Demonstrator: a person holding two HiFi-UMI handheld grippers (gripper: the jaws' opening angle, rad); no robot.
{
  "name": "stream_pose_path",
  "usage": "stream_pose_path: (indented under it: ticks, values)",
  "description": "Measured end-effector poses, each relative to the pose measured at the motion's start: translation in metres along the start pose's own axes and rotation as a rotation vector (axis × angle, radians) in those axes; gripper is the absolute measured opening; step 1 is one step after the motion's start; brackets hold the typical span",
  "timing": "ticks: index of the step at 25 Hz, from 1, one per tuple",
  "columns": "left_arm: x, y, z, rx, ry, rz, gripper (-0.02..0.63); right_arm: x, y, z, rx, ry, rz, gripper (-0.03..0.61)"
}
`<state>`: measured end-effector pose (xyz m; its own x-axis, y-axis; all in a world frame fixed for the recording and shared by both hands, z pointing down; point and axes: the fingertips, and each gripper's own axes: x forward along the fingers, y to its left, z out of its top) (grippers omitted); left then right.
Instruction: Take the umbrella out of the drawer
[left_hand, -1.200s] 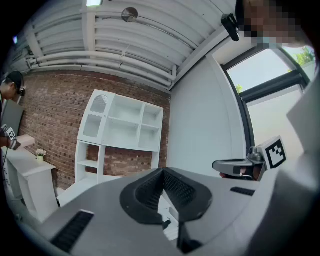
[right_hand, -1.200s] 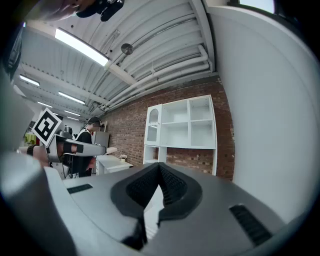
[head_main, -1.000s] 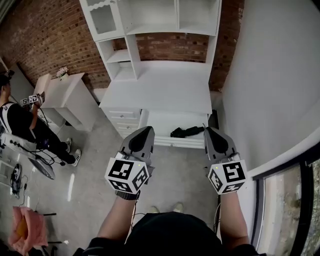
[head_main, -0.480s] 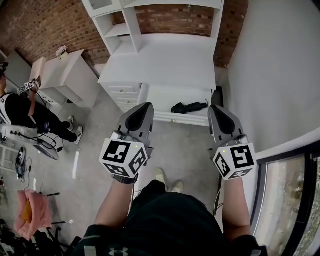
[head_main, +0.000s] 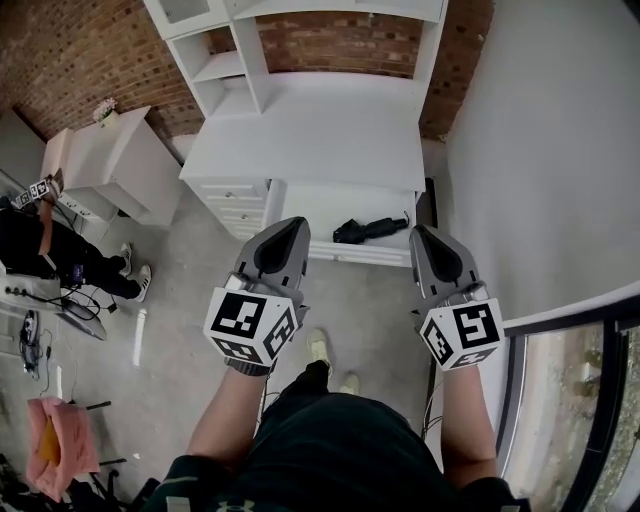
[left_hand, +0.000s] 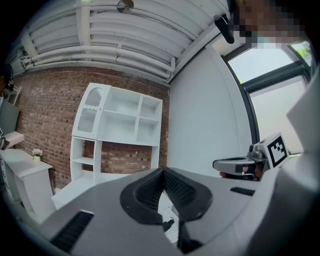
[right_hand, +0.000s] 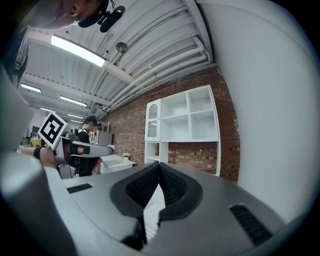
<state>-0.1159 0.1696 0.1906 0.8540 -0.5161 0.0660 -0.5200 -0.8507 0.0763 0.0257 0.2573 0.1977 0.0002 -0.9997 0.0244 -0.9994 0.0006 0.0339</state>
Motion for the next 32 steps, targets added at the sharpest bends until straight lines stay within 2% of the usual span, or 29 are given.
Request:
stream_pose_path:
  ticks: [11, 18, 27, 32]
  values:
    - [0.08, 0.076, -0.024, -0.023, 0.029, -0.032, 0.006, 0.108, -0.01, -0.03, -0.018, 0.092, 0.006, 0.005]
    - [0.12, 0.122, -0.052, -0.044, 0.073, -0.059, 0.006, 0.161, -0.013, -0.071, 0.002, 0.181, -0.017, 0.005]
    - [0.168, 0.133, -0.094, -0.093, 0.122, -0.089, 0.006, 0.194, -0.039, -0.138, 0.003, 0.312, 0.041, 0.005]
    - [0.194, 0.138, -0.125, -0.097, 0.162, -0.043, 0.006, 0.212, -0.055, -0.188, -0.004, 0.39, 0.12, 0.005]
